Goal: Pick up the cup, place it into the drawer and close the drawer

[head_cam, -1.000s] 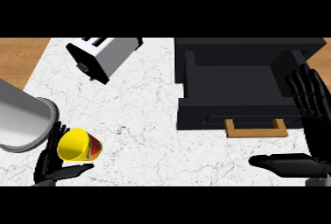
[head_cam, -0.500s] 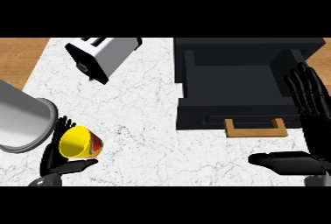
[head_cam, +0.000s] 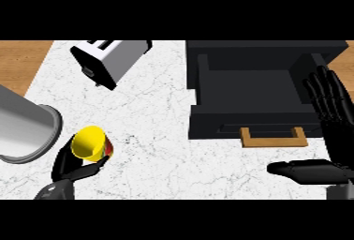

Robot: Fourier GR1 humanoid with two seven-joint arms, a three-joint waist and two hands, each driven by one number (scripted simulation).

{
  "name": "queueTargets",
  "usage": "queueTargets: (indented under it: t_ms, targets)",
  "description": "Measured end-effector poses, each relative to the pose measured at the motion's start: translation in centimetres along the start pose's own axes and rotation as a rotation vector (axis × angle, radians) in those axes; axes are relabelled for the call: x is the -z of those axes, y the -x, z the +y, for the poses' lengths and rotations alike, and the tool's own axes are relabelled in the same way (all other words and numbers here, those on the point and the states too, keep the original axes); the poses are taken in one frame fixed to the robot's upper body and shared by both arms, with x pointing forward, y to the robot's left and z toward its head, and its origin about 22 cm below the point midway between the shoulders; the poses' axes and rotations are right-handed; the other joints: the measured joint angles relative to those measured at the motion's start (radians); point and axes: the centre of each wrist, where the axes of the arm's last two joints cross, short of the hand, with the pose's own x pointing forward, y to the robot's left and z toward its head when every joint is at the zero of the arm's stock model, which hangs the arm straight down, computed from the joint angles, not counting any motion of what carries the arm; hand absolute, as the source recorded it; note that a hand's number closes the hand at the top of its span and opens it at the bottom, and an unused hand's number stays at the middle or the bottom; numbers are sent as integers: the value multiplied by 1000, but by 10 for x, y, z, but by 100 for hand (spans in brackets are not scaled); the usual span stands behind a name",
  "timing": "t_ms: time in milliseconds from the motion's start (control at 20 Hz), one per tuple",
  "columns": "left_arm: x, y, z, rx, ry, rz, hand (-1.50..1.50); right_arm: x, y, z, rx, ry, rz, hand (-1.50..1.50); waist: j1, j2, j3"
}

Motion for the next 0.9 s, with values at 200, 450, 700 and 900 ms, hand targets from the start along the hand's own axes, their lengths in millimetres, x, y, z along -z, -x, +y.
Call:
queueTargets:
  t_ms: [200,450,700,900]
  targets:
    - [2,3,-10,-61,31,-1,150,1,0,3,0,1,-2,-150,1,0,0]
    - [8,3,-17,-99,1,-55,150,-7,5,-3,-13,-3,4,-150,0,0,0]
    - [29,-5,-22,-100,-68,-143,150,2,4,2,-12,-6,1,-150,-4,2,0]
    - [44,-13,-26,-86,-69,-197,150,7,4,2,-13,-3,-2,-150,-4,2,0]
